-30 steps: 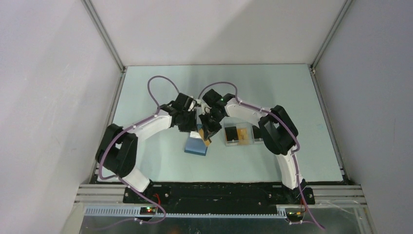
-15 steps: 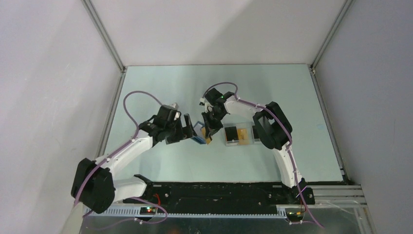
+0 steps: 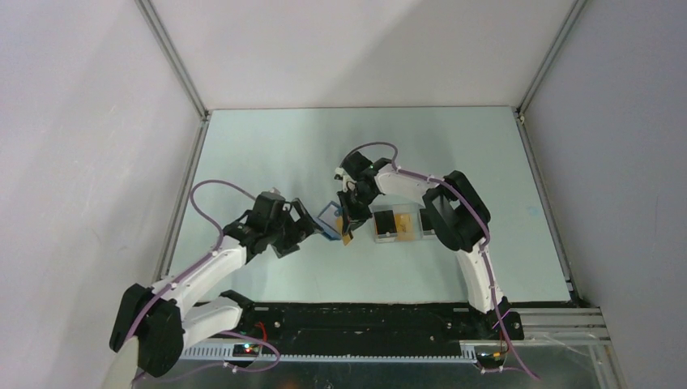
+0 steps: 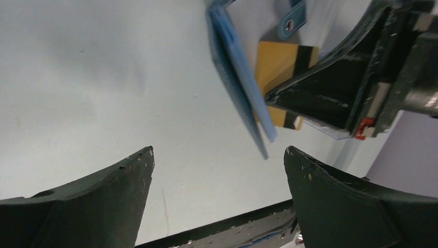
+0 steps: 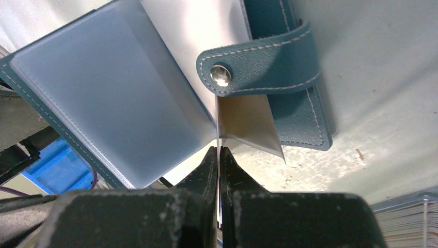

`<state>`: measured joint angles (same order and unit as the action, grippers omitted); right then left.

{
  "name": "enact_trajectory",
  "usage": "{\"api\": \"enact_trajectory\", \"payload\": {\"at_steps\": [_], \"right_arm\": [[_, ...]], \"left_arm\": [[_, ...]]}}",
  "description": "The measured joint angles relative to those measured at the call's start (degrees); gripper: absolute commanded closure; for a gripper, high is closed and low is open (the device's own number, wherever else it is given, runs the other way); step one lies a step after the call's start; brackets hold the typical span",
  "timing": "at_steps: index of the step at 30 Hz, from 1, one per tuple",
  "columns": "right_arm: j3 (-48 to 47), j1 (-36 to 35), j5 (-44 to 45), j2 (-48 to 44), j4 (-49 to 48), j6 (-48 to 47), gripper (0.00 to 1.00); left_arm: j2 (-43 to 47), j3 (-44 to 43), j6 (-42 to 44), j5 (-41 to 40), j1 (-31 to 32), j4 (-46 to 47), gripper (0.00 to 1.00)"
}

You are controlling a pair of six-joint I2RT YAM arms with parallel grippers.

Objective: Put the credit cards into the card holder
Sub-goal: Insert the credit card into the card holder.

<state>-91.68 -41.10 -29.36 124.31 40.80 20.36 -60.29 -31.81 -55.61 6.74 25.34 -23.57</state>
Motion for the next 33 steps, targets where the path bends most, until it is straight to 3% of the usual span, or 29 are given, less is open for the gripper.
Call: {"api": "enact_trajectory", "payload": {"at_steps": [4, 6, 10, 12, 16, 26, 33], "right_arm": [[0.2, -0.6, 0.0, -0.2, -0.1, 0.6, 1.0], [0.4, -0.9, 0.0, -0.3, -0.2, 0.6, 1.0], [0.5, -1.5, 0.0, -0.7, -0.2, 0.6, 1.0], [0.5, -1.7, 0.0, -0.9, -0.2, 0.6, 1.0], [0.5, -1.7, 0.0, -1.2, -0.2, 0.6, 1.0], [0.5, -0.5, -2.6, -1.3, -1.5, -0.5, 1.0], [0.6, 1.6, -4.7, -1.3, -2.4, -1.4, 1.0]], "left_arm": [[-2.9, 0.0, -1.8, 1.3, -0.2, 4.7, 0.04], [-5.0, 0.0, -2.4, 1.8, -0.3, 6.6, 0.12], [-10.3, -0.2, -3.2, 2.4, -0.9, 9.4, 0.4], [-12.4, -0.5, -3.3, 2.4, -1.2, 9.7, 0.61], [-15.9, -2.0, -2.6, 2.2, -1.9, 10.1, 0.77], [-21.2, -6.4, 4.3, 2.9, -3.0, 10.1, 0.99], [-22.0, -7.0, 10.8, 5.3, -3.1, 9.1, 1.0]]}}
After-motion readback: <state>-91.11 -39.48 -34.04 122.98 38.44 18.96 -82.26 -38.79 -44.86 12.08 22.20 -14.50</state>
